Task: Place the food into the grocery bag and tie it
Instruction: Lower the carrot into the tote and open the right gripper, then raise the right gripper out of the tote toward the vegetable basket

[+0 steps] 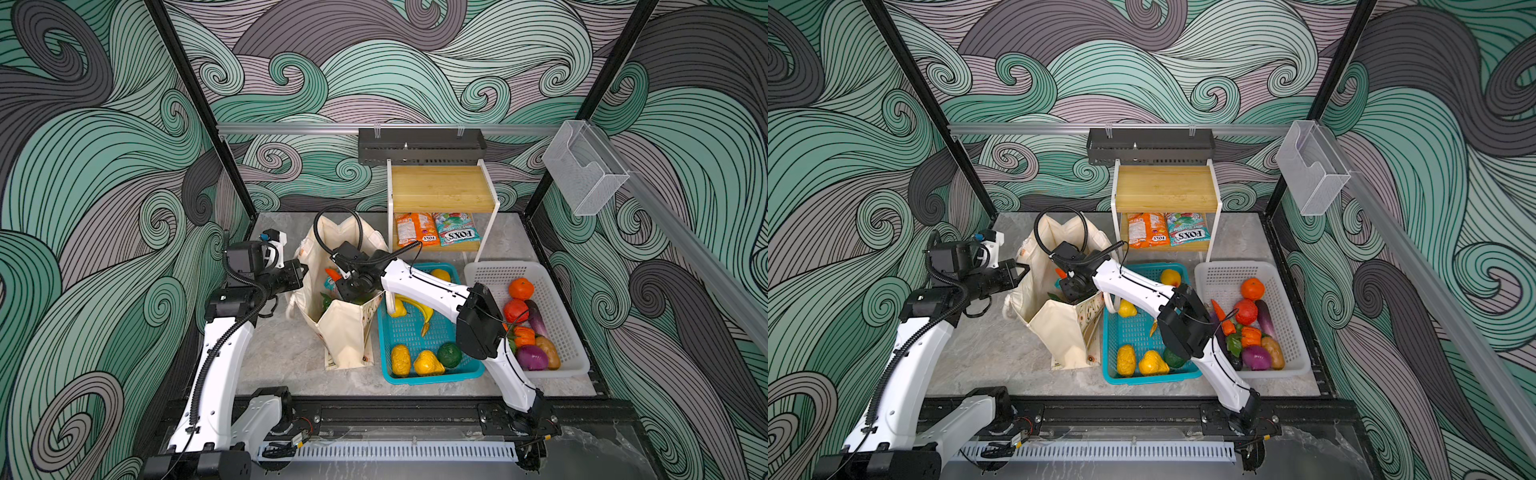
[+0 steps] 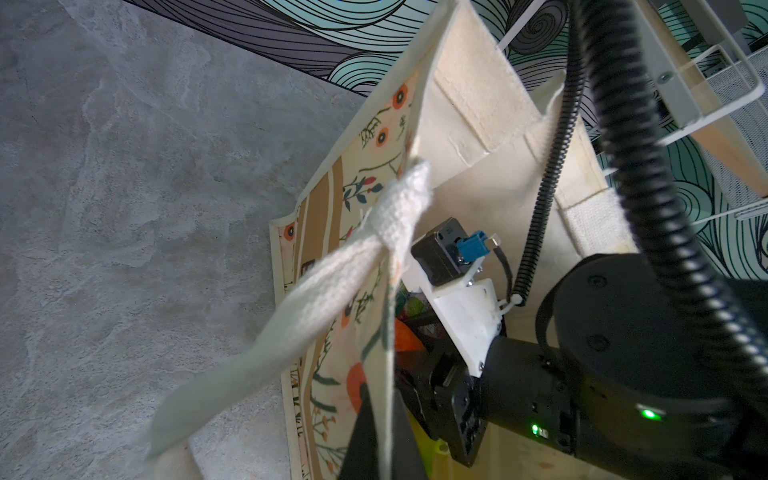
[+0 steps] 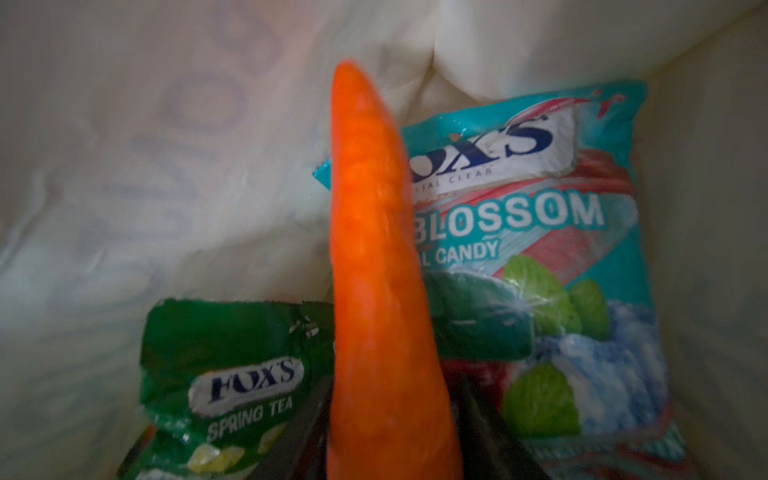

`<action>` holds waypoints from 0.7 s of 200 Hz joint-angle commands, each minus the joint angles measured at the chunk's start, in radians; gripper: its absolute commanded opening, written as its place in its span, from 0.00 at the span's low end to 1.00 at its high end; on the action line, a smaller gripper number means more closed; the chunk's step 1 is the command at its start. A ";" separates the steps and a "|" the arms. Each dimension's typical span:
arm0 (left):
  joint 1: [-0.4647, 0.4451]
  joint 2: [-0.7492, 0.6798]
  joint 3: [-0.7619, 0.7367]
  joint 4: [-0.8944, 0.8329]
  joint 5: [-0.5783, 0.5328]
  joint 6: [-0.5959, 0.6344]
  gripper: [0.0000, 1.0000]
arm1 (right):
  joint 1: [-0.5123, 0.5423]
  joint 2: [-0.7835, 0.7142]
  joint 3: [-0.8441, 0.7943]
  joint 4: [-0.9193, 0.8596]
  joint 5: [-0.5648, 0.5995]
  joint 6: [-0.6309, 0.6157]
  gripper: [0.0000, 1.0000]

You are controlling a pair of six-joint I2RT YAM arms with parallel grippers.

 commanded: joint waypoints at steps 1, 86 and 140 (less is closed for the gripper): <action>-0.012 -0.018 0.005 0.000 -0.001 0.011 0.00 | 0.002 -0.115 0.002 -0.034 0.027 0.016 0.61; -0.012 -0.029 0.007 -0.008 -0.035 0.015 0.00 | 0.015 -0.476 -0.240 0.170 0.039 -0.043 1.00; -0.012 -0.029 0.006 -0.005 -0.025 0.012 0.00 | -0.049 -0.764 -0.567 0.354 0.032 0.010 1.00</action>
